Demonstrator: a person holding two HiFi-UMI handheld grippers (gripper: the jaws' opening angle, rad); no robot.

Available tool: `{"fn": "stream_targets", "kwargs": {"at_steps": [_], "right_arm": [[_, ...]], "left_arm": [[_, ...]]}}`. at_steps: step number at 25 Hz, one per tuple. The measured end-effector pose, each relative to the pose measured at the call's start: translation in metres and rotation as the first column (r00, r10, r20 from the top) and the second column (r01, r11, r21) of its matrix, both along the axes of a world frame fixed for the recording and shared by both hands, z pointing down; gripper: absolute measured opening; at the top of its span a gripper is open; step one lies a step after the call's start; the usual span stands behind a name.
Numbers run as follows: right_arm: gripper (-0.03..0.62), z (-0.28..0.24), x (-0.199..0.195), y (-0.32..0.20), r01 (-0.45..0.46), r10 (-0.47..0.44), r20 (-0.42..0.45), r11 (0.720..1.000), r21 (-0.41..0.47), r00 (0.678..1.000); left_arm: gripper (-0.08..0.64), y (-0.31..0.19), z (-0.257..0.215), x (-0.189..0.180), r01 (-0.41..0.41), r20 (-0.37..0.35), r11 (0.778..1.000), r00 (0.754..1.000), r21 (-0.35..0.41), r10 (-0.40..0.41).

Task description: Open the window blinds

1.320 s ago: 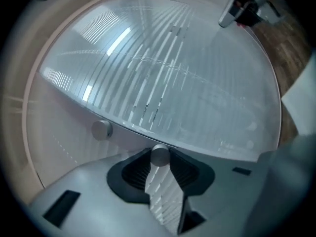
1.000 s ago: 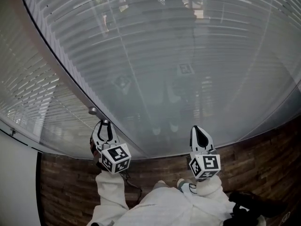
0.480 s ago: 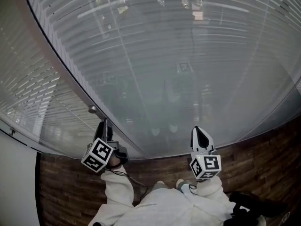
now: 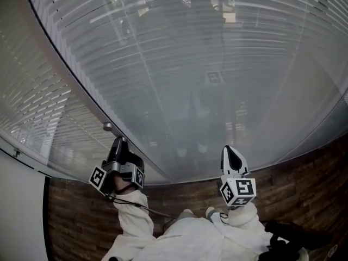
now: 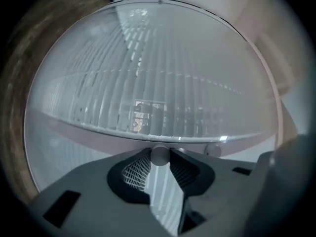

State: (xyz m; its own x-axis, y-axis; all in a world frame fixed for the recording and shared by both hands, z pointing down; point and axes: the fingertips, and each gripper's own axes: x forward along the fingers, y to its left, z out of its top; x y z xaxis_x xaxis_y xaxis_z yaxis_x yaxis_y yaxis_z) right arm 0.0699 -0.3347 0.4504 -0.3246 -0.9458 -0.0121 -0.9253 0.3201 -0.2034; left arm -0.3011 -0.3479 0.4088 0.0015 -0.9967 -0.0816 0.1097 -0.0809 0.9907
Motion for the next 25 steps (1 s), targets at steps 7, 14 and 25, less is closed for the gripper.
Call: {"fn": "stream_targets", "kwargs": {"at_steps": [7, 14, 25], "right_arm": [[0.011, 0.003, -0.008, -0.005, 0.019, -0.019, 0.003, 1.000, -0.001, 1.000], [0.011, 0.002, -0.003, -0.003, 0.024, -0.024, -0.004, 1.000, -0.005, 1.000], [0.011, 0.000, -0.012, 0.004, 0.025, -0.025, 0.014, 1.000, 0.000, 1.000]], "left_arm": [[0.123, 0.001, 0.001, 0.000, -0.017, -0.096, 0.992, 0.995, 0.124, 0.029], [0.190, 0.024, -0.011, 0.011, 0.078, 0.985, 0.988, -0.095, -0.134, 0.141], [0.189, 0.002, -0.008, 0.021, 0.251, 0.055, 0.968, -0.967, -0.002, 0.250]]}}
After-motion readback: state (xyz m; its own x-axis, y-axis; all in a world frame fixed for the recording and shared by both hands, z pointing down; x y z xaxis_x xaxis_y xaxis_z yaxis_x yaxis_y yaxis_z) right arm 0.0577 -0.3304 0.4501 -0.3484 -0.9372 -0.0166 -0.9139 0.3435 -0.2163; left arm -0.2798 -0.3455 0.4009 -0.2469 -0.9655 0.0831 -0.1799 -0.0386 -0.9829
